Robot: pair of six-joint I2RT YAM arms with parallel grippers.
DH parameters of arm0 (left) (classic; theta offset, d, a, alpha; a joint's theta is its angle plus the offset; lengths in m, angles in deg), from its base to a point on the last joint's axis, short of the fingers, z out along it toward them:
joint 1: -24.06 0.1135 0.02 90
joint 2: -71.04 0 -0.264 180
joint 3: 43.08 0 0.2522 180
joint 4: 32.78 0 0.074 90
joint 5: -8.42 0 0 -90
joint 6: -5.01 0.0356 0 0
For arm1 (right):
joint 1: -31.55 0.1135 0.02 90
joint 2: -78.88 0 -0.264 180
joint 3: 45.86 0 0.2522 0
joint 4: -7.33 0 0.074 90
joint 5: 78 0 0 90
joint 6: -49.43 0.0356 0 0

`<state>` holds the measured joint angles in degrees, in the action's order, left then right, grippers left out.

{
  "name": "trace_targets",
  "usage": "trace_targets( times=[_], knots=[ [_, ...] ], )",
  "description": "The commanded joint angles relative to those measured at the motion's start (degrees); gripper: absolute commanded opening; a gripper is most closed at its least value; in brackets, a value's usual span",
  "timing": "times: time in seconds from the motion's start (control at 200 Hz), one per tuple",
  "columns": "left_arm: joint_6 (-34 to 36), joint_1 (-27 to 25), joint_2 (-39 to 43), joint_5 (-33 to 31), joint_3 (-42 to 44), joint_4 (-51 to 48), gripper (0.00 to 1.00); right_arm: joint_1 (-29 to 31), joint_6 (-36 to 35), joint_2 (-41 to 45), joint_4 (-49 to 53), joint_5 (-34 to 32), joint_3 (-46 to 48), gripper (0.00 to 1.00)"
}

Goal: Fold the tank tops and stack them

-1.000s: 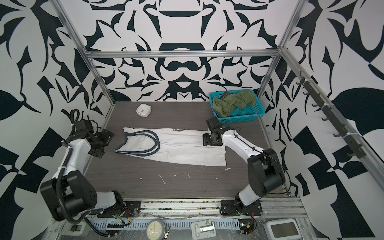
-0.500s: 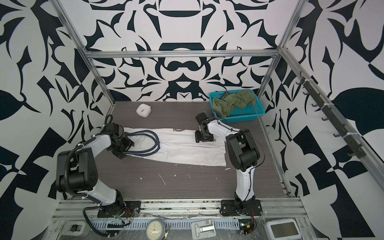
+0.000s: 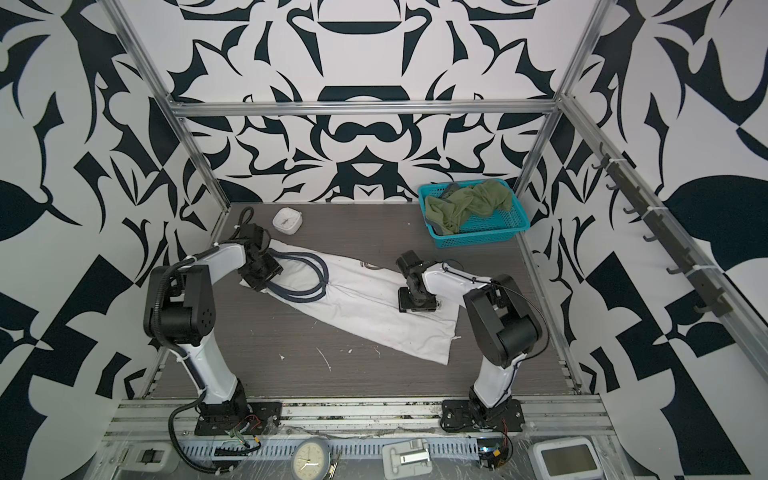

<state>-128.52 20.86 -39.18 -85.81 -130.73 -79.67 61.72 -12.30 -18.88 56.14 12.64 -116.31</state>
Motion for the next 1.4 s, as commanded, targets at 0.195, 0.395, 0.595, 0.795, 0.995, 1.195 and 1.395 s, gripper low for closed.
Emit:
trace_targets(
  times=[0.195, 0.395, 0.595, 0.795, 0.995, 1.195, 1.395],
  knots=[
    [3.94, -14.69, -15.53, -4.99, -21.13, -12.81, 0.62, 12.90, 14.99, 8.52, 1.45, 7.17, 15.83, 0.66],
    [5.16, -20.07, -29.11, -7.56, -43.27, -20.45, 0.64, 19.77, 18.04, 5.50, -1.88, 7.78, 14.08, 0.67],
    [8.20, -18.81, -42.27, -6.50, -65.11, -21.86, 0.65, 25.44, 18.66, -2.12, -5.25, 8.53, 6.85, 0.67],
    [10.74, -15.61, -47.44, -4.65, -72.01, -17.64, 0.65, 30.35, 19.47, -8.25, -6.64, 9.16, -2.01, 0.68],
    [13.11, -13.38, -47.20, -3.11, -73.72, -12.57, 0.67, 31.41, 23.62, -3.14, -7.97, 6.21, -2.54, 0.69],
    [13.73, -14.08, -42.39, -2.10, -76.10, -13.23, 0.79, 30.94, 24.87, 6.45, -5.68, 0.63, 1.69, 0.70],
    [11.72, -17.20, -28.64, -6.10, -62.43, -22.01, 0.81, 24.15, 20.02, 14.84, 0.28, -1.76, 5.73, 0.69]
  ],
)
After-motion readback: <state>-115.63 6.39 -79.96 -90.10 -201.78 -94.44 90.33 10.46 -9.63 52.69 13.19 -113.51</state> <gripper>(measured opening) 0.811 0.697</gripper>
